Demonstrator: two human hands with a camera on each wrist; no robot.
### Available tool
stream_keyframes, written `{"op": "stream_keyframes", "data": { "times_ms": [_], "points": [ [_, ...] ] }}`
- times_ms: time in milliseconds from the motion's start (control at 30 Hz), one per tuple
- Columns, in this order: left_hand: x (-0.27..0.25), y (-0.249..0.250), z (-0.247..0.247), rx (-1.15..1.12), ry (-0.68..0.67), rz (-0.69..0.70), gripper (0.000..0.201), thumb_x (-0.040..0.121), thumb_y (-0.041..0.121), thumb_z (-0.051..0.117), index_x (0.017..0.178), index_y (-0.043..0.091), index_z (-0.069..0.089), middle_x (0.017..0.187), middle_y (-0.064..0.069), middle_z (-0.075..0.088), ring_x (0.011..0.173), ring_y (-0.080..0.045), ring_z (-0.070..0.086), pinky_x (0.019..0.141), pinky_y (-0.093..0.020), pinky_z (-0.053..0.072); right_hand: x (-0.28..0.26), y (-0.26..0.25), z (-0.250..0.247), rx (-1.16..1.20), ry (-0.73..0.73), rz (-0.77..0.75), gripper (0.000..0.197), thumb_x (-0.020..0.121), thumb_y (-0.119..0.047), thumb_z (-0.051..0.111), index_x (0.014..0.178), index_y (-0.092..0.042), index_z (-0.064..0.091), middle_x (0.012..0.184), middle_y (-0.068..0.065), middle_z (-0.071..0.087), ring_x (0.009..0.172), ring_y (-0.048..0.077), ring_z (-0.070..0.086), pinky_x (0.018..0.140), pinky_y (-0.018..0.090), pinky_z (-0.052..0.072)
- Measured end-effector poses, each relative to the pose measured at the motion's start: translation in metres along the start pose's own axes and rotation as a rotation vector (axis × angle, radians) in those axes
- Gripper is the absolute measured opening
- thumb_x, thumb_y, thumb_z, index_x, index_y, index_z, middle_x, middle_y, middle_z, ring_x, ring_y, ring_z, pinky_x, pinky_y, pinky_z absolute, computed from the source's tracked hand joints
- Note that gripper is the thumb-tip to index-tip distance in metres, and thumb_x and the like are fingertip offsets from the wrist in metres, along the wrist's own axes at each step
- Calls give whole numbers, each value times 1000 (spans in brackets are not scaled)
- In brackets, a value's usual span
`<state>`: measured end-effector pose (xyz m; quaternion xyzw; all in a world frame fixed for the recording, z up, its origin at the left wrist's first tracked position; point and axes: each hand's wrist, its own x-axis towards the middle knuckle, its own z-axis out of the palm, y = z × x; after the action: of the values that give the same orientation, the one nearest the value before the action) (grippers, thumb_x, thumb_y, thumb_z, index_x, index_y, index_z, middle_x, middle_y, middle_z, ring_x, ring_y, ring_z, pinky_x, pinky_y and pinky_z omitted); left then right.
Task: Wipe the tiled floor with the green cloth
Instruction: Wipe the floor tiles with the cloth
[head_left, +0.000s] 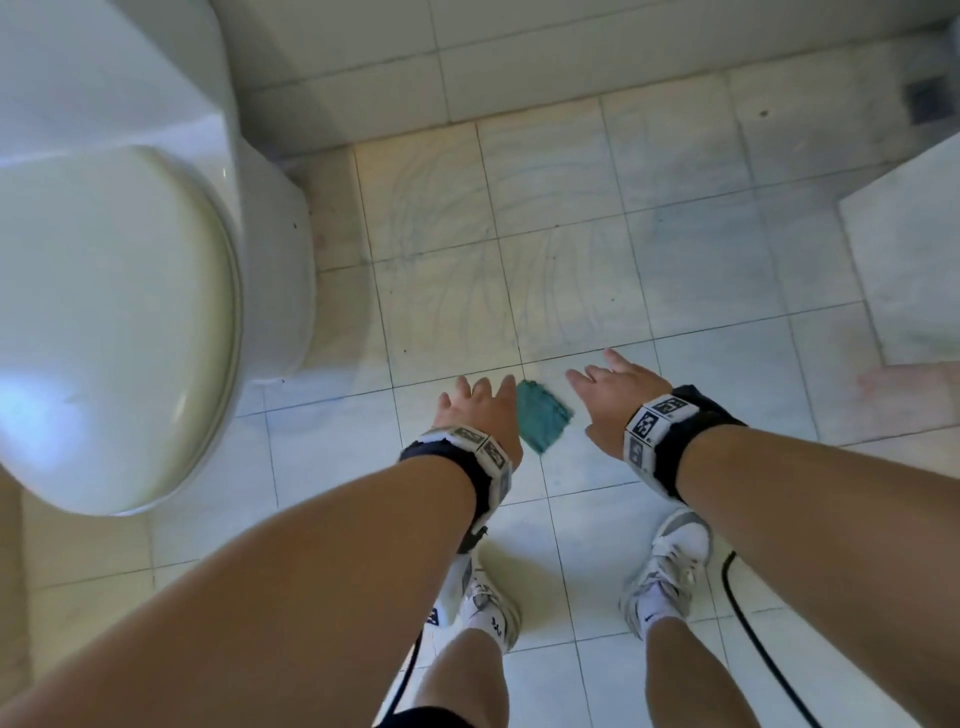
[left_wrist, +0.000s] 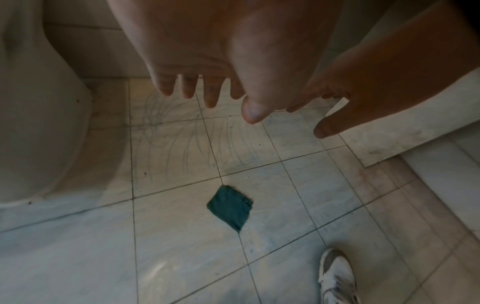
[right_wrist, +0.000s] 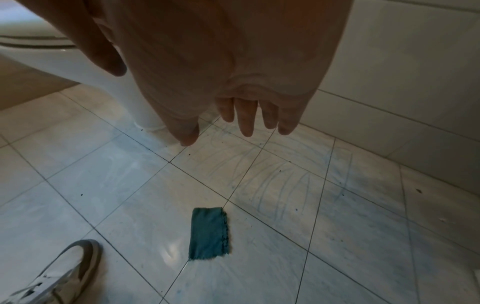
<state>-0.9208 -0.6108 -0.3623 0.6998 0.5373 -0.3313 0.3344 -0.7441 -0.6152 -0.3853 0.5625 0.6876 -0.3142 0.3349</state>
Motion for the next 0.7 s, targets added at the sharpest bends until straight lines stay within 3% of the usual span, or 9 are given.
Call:
{"op": "stream_keyframes", "data": {
  "times_ms": [200, 400, 600, 700],
  "points": [
    [22, 3, -42, 69, -3, -63, 79, 90, 11, 46, 158, 19, 6, 156, -11, 28, 144, -33, 21, 118, -49, 23, 26, 19, -11, -32, 31, -62, 80, 90, -30, 64, 156, -20, 19, 149, 3, 47, 151, 29, 14, 118, 48, 29],
    [58, 41, -85, -5, -24, -146, 74, 97, 20, 46, 158, 20, 5, 158, -9, 27, 146, -32, 19, 118, -47, 25, 71, 77, -55, -163, 11, -134, 68, 85, -28, 66, 144, -20, 33, 129, 4, 61, 144, 32, 26, 109, 45, 38],
    [97, 77, -128, -129, 3, -219, 71, 93, 18, 47, 156, 22, 14, 148, -7, 39, 135, -30, 33, 109, -44, 37, 93, 118, -108, -262, 44, -233, 53, 93, -18, 54, 142, -15, 35, 126, 10, 63, 143, 33, 29, 110, 45, 36],
    [111, 89, -138, -182, 3, -232, 69, 93, 16, 46, 155, 23, 17, 148, -6, 38, 137, -30, 31, 109, -44, 37, 99, 131, -117, -285, 18, -239, 49, 92, -17, 51, 139, -15, 38, 124, 10, 63, 140, 34, 32, 108, 46, 37]
  ]
}}
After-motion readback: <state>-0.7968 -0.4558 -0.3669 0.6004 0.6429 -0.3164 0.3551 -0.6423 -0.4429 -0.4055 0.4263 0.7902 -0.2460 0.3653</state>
